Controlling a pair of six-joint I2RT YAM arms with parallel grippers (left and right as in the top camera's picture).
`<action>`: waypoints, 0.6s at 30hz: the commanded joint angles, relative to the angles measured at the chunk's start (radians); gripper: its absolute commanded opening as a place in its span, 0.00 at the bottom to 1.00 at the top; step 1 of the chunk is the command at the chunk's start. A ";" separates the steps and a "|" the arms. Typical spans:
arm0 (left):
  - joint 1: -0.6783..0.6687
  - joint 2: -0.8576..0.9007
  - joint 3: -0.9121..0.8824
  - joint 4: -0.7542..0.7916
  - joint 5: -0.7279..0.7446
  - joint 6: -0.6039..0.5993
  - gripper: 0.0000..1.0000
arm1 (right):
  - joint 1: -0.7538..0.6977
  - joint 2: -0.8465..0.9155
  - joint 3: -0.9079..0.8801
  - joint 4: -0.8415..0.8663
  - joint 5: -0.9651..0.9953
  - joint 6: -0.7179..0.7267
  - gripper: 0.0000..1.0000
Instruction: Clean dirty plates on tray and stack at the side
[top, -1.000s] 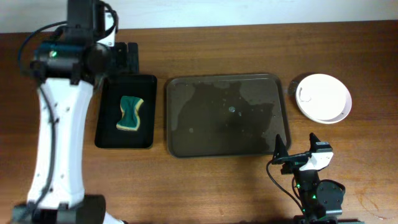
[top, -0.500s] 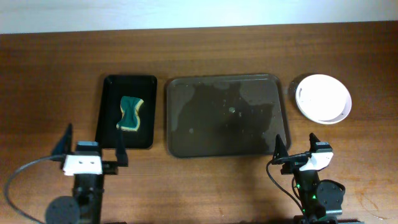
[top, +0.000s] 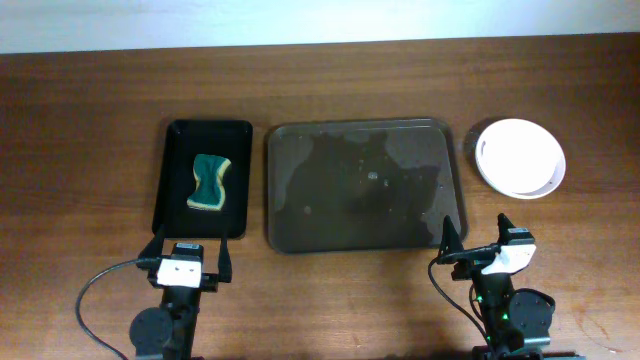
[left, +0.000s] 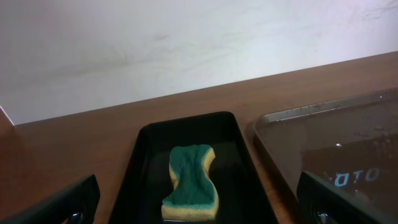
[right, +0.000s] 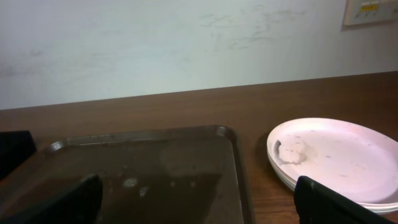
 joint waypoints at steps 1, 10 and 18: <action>-0.004 -0.008 -0.004 -0.001 0.014 0.009 0.99 | 0.009 -0.006 -0.005 -0.004 0.002 0.003 0.99; -0.004 -0.008 -0.004 -0.001 0.014 0.009 1.00 | 0.009 -0.006 -0.005 -0.004 0.002 0.003 0.99; -0.004 -0.008 -0.004 -0.001 0.014 0.009 1.00 | 0.009 -0.006 -0.005 -0.004 0.002 0.003 0.99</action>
